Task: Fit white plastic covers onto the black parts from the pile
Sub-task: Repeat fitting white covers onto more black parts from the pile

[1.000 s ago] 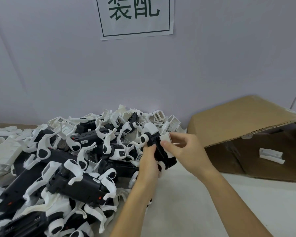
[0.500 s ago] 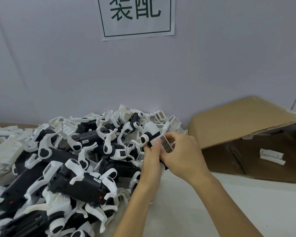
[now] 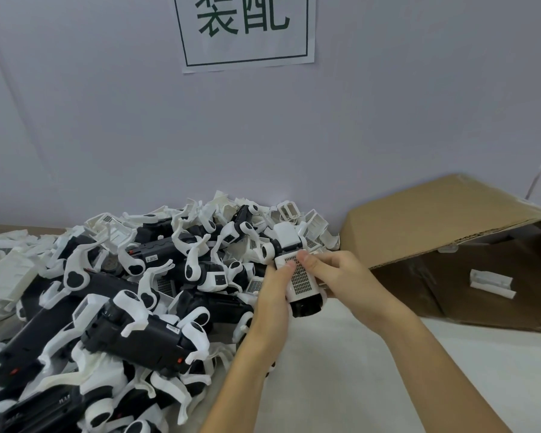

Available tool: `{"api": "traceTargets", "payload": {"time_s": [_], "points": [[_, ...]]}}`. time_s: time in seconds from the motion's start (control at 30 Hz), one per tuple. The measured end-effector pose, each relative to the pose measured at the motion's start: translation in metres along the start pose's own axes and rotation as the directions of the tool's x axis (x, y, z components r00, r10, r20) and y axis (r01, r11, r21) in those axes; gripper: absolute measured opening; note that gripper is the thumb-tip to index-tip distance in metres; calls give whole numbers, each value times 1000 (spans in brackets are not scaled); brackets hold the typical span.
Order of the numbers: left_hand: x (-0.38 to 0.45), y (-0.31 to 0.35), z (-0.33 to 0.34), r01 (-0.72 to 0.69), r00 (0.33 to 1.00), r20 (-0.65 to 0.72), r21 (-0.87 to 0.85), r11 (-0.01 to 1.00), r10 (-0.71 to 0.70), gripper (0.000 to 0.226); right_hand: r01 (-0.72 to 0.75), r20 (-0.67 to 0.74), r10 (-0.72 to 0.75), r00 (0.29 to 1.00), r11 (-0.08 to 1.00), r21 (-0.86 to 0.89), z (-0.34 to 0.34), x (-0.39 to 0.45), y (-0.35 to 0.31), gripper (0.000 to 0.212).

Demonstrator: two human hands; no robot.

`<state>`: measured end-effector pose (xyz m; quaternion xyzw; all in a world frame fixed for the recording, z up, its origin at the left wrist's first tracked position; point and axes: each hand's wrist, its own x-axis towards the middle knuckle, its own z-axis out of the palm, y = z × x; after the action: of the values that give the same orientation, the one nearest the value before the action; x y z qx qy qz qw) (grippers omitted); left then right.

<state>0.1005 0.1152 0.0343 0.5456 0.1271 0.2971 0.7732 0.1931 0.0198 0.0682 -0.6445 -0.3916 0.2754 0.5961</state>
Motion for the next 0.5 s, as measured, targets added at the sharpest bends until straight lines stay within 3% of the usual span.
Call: {"api": "traceTargets", "payload": {"time_s": [0.3,0.5], "points": [[3,0,-5,-10,1000,1,-9,1000,10,47,32,-75,-26,997,997,77,0,2,4,46],[-1,4,-4,-48,999,23,22,999,47,67,-34,0,34,999,996,87,3,2,2,50]]}}
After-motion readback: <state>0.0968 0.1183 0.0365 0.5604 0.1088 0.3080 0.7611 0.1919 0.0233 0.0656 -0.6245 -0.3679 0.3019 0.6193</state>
